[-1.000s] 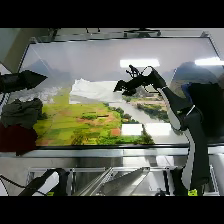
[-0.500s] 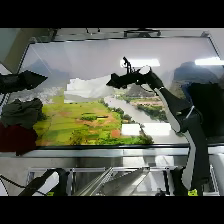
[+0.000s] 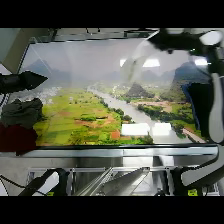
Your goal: Fold the shirts.
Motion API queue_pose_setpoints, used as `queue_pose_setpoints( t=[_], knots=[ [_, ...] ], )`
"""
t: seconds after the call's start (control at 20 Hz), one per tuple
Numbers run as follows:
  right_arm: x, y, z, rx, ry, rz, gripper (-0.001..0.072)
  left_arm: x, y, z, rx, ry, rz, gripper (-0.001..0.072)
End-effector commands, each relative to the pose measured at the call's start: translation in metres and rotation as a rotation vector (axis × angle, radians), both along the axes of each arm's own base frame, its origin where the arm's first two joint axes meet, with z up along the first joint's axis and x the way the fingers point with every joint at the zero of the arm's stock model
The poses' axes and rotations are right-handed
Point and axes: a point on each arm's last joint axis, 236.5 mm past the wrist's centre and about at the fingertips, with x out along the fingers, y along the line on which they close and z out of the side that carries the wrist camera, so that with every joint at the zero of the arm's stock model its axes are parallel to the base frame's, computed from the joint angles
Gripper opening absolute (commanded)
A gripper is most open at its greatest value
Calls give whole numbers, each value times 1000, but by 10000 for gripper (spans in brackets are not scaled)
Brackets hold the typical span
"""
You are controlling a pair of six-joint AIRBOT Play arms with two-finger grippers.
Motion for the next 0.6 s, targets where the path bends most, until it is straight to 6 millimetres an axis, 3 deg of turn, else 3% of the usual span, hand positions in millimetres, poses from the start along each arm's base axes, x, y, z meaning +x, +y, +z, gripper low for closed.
queue_pose_setpoints(
  t=[0.0,0.15,0.25,0.35,0.55],
  knots=[
    [-29,-151,24,-75,54,-276,18,0,1,0,2,0,2,20],
    [-90,-248,14,-131,207,-438,17,0,1,0,2,0,1,20],
    [-145,-294,-13,-200,394,-528,17,-1,0,-1,2,3,-1,20],
    [-202,-319,-46,-263,603,-606,16,-3,-1,-1,1,10,-9,20],
    [-301,-342,-104,-342,931,-794,19,-5,-2,-2,1,16,-16,19]
  ],
)
